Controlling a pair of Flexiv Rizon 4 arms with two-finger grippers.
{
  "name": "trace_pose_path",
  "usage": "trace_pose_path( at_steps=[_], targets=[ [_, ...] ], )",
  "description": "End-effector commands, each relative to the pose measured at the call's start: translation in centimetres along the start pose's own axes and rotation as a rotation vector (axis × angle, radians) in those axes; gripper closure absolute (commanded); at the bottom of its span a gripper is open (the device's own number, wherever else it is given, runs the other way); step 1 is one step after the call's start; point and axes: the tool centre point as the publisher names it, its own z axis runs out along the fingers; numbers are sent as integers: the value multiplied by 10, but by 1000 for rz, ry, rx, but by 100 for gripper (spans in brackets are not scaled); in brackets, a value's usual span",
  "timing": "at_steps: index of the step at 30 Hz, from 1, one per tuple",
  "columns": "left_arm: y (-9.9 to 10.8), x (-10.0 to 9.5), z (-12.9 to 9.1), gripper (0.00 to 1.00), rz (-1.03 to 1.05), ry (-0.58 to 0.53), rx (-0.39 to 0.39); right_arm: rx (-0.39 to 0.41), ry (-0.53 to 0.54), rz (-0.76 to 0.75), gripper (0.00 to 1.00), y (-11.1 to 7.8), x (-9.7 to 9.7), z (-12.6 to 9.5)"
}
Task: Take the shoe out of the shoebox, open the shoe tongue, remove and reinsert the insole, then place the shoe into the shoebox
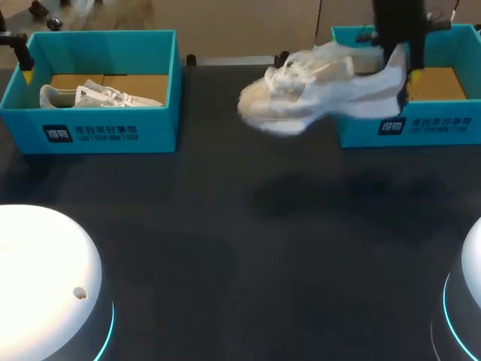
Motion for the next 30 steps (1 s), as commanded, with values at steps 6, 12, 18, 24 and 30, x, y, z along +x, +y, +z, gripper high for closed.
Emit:
trace_pose_path(
  at_steps=[6,12,18,24,30],
  targets=[
    [0,0,0,0,1,2,-1,-55,14,1,100,-82,21,9],
    [0,0,0,0,1,2,-1,-61,-7,26,100,-113,33,8],
    [0,0,0,0,1,2,-1,-59,-10,30,100,-117,34,9],
    [0,0,0,0,1,2,-1,-59,-10,30,100,-117,34,9],
    [0,0,0,0,1,2,-1,-59,-10,30,100,-117,34,9]
  ],
)
